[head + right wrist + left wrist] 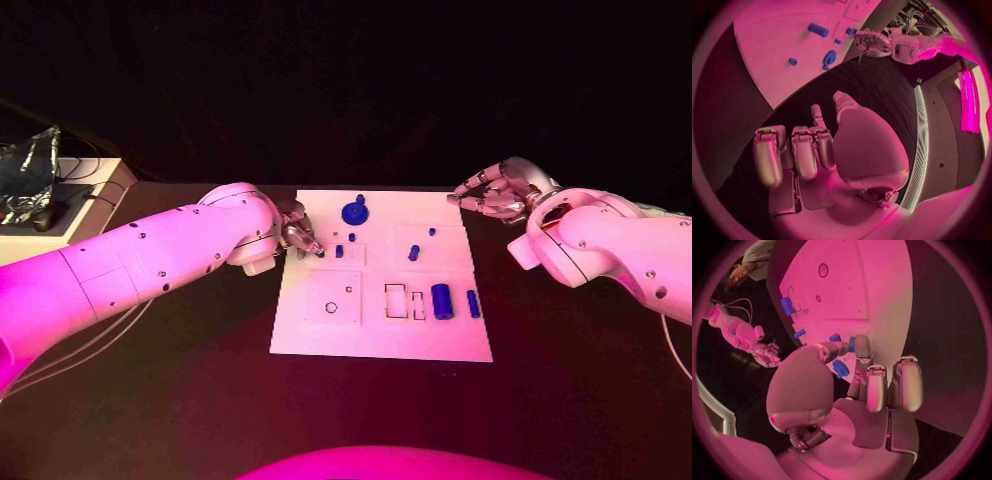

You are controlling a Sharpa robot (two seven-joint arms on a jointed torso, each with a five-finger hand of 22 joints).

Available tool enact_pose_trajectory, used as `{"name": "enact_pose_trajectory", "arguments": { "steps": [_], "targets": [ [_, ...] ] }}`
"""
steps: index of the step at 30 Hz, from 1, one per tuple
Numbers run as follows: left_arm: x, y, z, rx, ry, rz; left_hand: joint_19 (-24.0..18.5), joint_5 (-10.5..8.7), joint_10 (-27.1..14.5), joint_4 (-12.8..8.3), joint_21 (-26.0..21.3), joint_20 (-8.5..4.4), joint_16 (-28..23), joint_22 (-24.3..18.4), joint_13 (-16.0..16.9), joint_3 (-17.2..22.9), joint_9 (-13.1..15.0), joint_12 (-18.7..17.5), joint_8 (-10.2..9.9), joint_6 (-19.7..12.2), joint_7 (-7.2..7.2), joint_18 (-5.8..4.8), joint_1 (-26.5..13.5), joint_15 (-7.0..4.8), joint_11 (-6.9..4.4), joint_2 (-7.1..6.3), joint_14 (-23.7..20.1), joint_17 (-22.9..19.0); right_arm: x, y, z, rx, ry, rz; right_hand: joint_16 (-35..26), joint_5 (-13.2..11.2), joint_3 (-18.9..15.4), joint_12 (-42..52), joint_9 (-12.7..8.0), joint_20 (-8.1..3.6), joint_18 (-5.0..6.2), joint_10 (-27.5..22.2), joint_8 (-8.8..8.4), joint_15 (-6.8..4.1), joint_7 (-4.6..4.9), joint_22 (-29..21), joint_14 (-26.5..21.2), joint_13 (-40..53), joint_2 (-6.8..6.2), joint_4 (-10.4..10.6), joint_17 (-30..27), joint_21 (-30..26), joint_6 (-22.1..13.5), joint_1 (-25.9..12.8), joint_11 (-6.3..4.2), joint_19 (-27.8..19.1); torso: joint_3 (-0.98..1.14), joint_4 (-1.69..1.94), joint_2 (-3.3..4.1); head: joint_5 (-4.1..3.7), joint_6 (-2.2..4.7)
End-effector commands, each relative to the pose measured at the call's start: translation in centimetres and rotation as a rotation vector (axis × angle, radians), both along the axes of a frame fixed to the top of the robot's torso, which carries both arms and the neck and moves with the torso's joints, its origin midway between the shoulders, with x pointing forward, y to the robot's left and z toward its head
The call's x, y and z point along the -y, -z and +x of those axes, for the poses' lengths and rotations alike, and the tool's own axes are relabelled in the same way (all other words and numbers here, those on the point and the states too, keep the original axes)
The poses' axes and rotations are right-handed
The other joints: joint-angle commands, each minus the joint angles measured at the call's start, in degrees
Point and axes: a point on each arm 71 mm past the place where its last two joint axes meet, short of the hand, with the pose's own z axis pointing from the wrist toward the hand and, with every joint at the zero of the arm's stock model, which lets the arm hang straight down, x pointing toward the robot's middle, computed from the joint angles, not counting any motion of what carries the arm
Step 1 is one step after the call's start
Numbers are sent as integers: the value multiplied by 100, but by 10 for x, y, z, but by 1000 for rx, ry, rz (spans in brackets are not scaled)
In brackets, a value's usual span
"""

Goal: Assemble the parts on the task board

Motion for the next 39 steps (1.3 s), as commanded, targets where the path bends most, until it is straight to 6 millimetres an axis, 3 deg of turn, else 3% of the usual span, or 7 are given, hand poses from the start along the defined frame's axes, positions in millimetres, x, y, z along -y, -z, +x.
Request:
{"name": "enact_pose_trajectory", "arguments": {
  "steps": [1,13,24,32,39],
  "targets": [
    [3,7,-2,-44,22,27,32,8,39,-1012,15,-4,7,330,-9,968,-25,-27,5,96,-36,-92,0,-29,-16,37,541,1281,-1,0,0,4,-16,-3,-12,21,20,4,5,-17,-61,548,19,-43,-11,1318,568,1459,-4,-1,1356,-26,-33,-37,-39,487,1,-3,6,4,-17],
    [10,18,-4,-92,28,34,44,-22,102,-952,25,-5,12,353,-5,905,-21,-33,-23,131,-52,-98,-140,-29,-20,33,544,1291,-2,0,-1,5,-17,-3,-12,21,20,4,5,-17,-61,548,19,-43,-11,1318,568,1459,-4,-1,1356,-26,-33,-37,-39,487,1,-3,-2,-10,-31],
    [11,20,-3,-79,9,27,53,-126,164,-689,24,-27,11,368,22,678,-6,-40,-72,181,-115,-101,-456,-57,-57,156,544,1290,-2,0,-1,5,-17,-2,-13,22,27,1,12,-18,-60,545,24,-43,-11,1314,567,1457,-3,0,1352,-31,-37,-50,-40,485,-1,-3,-4,-12,-16],
    [8,19,-2,-66,-2,37,50,-132,163,-638,20,-32,9,363,28,630,-8,-43,-86,190,-119,-100,-494,-62,-61,195,543,1285,-1,0,-1,6,-16,-2,-13,27,31,3,14,-18,-60,547,26,-44,-11,1313,567,1458,5,4,1351,-33,-38,-59,-39,484,-8,-4,-5,-10,-10],
    [3,19,-2,-72,-10,54,59,-175,146,-368,13,-50,9,369,88,15,-39,-20,-171,290,-153,-102,-727,-80,-81,90,543,1286,-1,0,0,7,-15,-3,-15,30,34,1,15,-18,-60,545,27,-44,-11,1315,566,1457,9,6,1346,-31,-40,-66,-39,485,-7,-5,-3,-20,-2]
  ]
}}
